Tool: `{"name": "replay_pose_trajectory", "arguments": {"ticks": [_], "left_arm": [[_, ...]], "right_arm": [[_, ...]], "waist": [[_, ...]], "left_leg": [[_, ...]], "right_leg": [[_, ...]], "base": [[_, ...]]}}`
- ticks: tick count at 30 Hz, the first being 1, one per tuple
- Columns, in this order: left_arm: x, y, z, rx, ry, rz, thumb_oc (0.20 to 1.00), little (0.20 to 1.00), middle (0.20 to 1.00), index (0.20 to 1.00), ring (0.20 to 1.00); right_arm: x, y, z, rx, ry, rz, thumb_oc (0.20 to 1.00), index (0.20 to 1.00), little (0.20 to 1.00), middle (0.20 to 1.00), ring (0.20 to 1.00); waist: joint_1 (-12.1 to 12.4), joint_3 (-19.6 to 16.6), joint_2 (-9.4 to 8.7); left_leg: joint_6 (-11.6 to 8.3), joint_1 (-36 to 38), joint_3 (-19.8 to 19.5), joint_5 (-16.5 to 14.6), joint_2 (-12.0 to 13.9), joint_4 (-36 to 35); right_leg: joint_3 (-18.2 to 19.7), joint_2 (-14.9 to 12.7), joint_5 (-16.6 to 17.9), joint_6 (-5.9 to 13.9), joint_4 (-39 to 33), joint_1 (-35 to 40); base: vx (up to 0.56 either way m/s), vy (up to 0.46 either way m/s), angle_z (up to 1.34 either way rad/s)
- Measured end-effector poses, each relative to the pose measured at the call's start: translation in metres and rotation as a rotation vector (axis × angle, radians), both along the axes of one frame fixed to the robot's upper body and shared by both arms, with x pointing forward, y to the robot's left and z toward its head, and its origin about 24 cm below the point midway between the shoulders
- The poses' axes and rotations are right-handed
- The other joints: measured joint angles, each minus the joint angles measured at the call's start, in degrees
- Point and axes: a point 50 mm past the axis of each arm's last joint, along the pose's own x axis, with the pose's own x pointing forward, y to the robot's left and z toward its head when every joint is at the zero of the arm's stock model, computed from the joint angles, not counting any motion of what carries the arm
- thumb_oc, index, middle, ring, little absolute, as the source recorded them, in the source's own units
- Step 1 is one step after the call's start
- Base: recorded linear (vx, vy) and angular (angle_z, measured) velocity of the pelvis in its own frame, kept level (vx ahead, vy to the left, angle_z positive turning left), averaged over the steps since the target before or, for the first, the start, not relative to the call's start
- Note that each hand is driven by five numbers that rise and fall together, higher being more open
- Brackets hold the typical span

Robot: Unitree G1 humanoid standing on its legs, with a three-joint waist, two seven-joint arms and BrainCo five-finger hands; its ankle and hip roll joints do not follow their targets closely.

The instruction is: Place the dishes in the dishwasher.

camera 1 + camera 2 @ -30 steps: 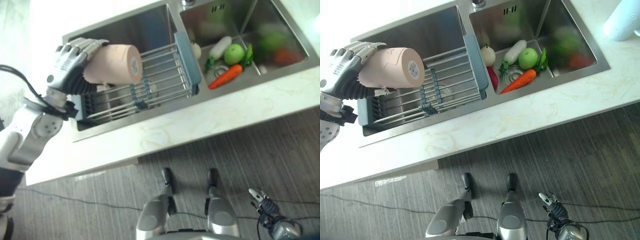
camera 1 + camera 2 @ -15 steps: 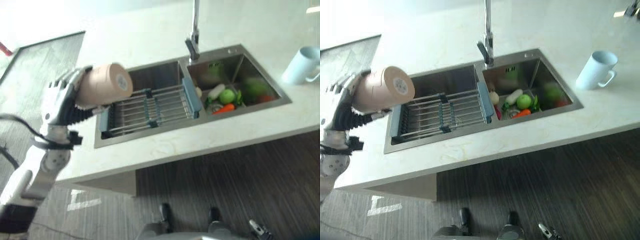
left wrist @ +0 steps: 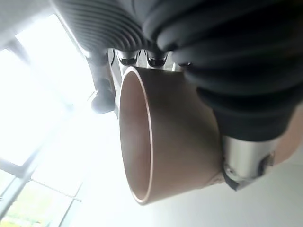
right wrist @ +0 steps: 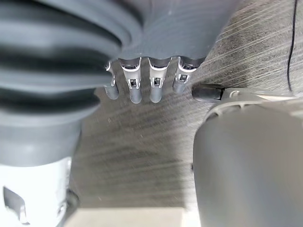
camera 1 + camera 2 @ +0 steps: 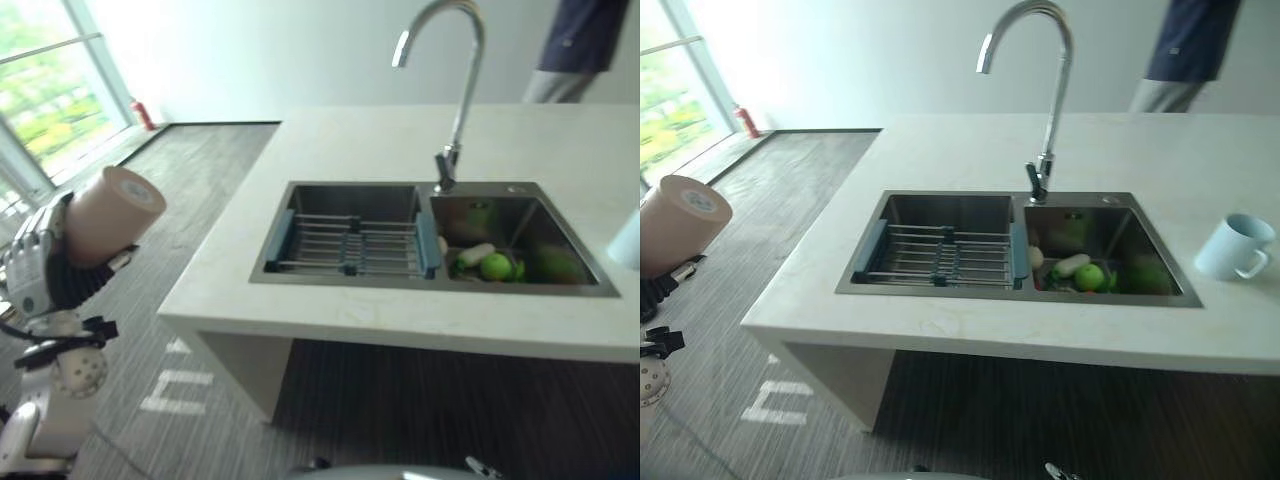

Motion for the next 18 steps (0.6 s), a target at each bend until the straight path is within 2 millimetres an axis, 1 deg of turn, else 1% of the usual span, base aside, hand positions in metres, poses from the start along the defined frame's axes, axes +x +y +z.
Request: {"name": "replay_pose_trajectory", "arguments": {"ticks": [1,2,3,4,5,6,8,9,10,11,12,13,14,15,16,17,18], "left_arm": [[0.004,-0.005,-0.001,-0.022,-0.013,-0.018,0.2,0.2,0.2,0.2,0.2],[0.005,-0.007,-0.001,-0.019,-0.016,-0.035,0.2,0.2,0.2,0.2,0.2],[0.007,-0.009,-0.003,-0.013,-0.012,-0.057,0.2,0.2,0.2,0.2,0.2],[0.01,-0.011,-0.004,-0.01,-0.018,-0.079,0.2,0.2,0.2,0.2,0.2],[0.012,-0.013,-0.001,-0.005,-0.037,-0.096,0.2,0.2,0.2,0.2,0.2],[0.014,-0.016,0.002,0.0,-0.053,-0.111,0.2,0.2,0.2,0.2,0.2],[0.019,-0.019,0.011,0.031,-0.091,-0.139,0.2,0.2,0.2,0.2,0.2],[0.022,-0.021,0.015,0.047,-0.107,-0.151,0.2,0.2,0.2,0.2,0.2],[0.026,-0.023,0.023,0.062,-0.129,-0.174,0.2,0.2,0.2,0.2,0.2],[0.031,-0.026,0.031,0.069,-0.162,-0.199,0.2,0.2,0.2,0.2,0.2],[0.035,-0.029,0.038,0.076,-0.194,-0.217,0.2,0.2,0.2,0.2,0.2],[0.038,-0.03,0.045,0.092,-0.213,-0.228,0.2,0.2,0.2,0.2,0.2],[0.041,-0.032,0.051,0.097,-0.234,-0.244,0.2,0.2,0.2,0.2,0.2],[0.04,-0.03,0.049,0.096,-0.225,-0.24,0.2,0.2,0.2,0.2,0.2],[0.042,-0.03,0.042,0.088,-0.184,-0.245,0.2,0.2,0.2,0.2,0.2],[0.044,-0.033,0.037,0.09,-0.148,-0.26,0.2,0.2,0.2,0.2,0.2],[0.044,-0.034,0.034,0.091,-0.133,-0.272,0.2,0.2,0.2,0.2,0.2]], "right_arm": [[0.003,0.004,0.0,0.016,-0.012,0.027,1.0,1.0,1.0,1.0,1.0],[0.006,0.006,0.001,0.035,-0.028,0.039,1.0,1.0,1.0,1.0,1.0],[0.011,0.008,0.002,0.047,-0.046,0.024,1.0,1.0,1.0,1.0,1.0],[0.015,0.009,0.003,0.059,-0.069,0.017,1.0,1.0,1.0,1.0,1.0],[0.016,0.007,0.004,0.063,-0.082,-0.009,1.0,1.0,1.0,1.0,1.0],[0.018,0.003,0.006,0.059,-0.092,-0.032,1.0,1.0,1.0,1.0,1.0],[0.02,-0.004,0.008,0.053,-0.11,-0.087,1.0,1.0,1.0,1.0,1.0],[0.019,-0.008,0.009,0.046,-0.115,-0.104,1.0,1.0,1.0,1.0,1.0],[0.016,-0.011,0.009,0.041,-0.116,-0.136,1.0,1.0,1.0,1.0,1.0],[0.009,-0.013,0.009,0.041,-0.112,-0.174,1.0,1.0,1.0,1.0,1.0],[0.003,-0.013,0.008,0.04,-0.096,-0.193,1.0,1.0,1.0,1.0,1.0],[0.0,-0.007,0.005,0.057,-0.082,-0.201,1.0,1.0,1.0,1.0,1.0],[-0.002,0.0,0.002,0.073,-0.068,-0.211,1.0,1.0,1.0,1.0,1.0],[0.001,-0.001,0.002,0.071,-0.079,-0.234,1.0,1.0,1.0,1.0,1.0],[0.012,-0.005,0.005,0.046,-0.108,-0.213,1.0,1.0,1.0,1.0,1.0],[0.017,-0.007,0.006,0.027,-0.113,-0.206,1.0,1.0,1.0,1.0,1.0],[0.022,-0.007,0.007,0.02,-0.124,-0.196,1.0,1.0,1.0,1.0,1.0]], "waist": [[-0.52,0.6,-0.03],[-0.37,1.51,-0.62],[-0.28,3.26,-2.84],[-0.66,4.0,-4.94],[-1.32,4.38,-6.09],[-1.31,4.54,-5.85],[-1.84,4.85,-5.54],[-1.97,5.04,-5.1],[-2.87,5.25,-4.82],[-4.14,5.34,-4.05],[-5.0,5.31,-4.28],[-5.35,5.3,-5.18],[-6.11,5.2,-5.7],[-5.71,5.89,-4.45],[-6.13,6.49,-2.44],[-6.26,6.51,-1.5],[-5.85,6.56,-1.34]], "left_leg": [[-4.73,-2.17,-1.62,1.09,0.26,-0.03],[-4.71,-3.32,3.77,-1.93,1.6,0.09],[-1.82,-3.77,14.41,-3.32,1.68,3.47],[-2.04,-4.18,21.22,-3.56,0.77,8.35],[-1.94,-4.6,24.49,-3.92,0.91,15.13],[-1.51,-3.93,24.49,-4.74,1.74,19.29],[0.36,-1.31,25.29,-7.66,3.26,26.73],[0.81,0.29,26.23,-7.95,3.58,27.99],[2.45,1.81,27.67,-9.41,3.46,28.45],[4.61,1.87,29.77,-9.96,3.05,27.27],[5.39,2.3,29.61,-9.98,1.65,23.9],[6.18,2.49,28.45,-9.56,-0.27,20.77],[8.03,3.02,27.61,-10.0,-2.41,15.51],[9.1,3.73,28.01,-11.93,-2.83,13.38],[11.01,5.03,27.82,-11.93,-4.21,9.07],[12.68,6.59,26.33,-11.32,-5.57,6.39],[13.72,7.51,25.1,-10.88,-6.83,5.5]], "right_leg": [[-2.61,-0.14,-0.3,-1.57,-0.28,-0.44],[-6.65,-0.12,0.52,-2.89,-0.89,-0.07],[-10.2,-2.8,0.59,-3.01,-0.91,-0.11],[-13.18,-5.58,0.5,-3.22,-1.1,0.49],[-16.18,-7.48,0.07,-3.45,-1.21,0.76],[-17.58,-8.09,0.1,-3.45,-1.22,0.76],[-21.56,-9.32,0.3,-2.74,-0.24,1.39],[-21.8,-9.68,-0.34,-2.52,0.76,1.2],[-24.04,-10.53,-0.72,-1.25,2.35,1.48],[-26.5,-12.02,-1.82,-0.03,6.0,1.8],[-23.66,-12.47,-4.36,-0.54,8.93,0.52],[-18.29,-12.12,-5.15,0.15,9.39,-1.5],[-16.64,-12.41,-4.73,0.07,9.52,-2.98],[-17.61,-12.92,-3.91,1.15,11.37,-3.75],[-18.39,-13.78,-4.05,1.4,14.47,-3.66],[-18.24,-15.52,-4.25,1.32,17.85,-3.8],[-17.68,-17.7,-4.65,1.26,21.59,-4.67]], "base": [[-0.21,-0.071,1.59],[-0.26,-0.051,1.57],[-0.28,-0.006,1.53],[-0.23,0.025,1.69],[-0.23,0.038,1.61],[-0.2,0.06,1.34],[-0.17,0.126,1.02],[-0.13,0.175,1.0],[-0.1,0.205,1.19],[-0.05,0.17,1.46],[-0.07,0.308,1.42],[-0.07,0.339,1.43],[-0.08,0.384,1.04],[-0.09,0.29,1.08],[-0.09,0.249,0.81],[-0.1,0.251,0.97],[-0.1,0.263,0.77]]}}
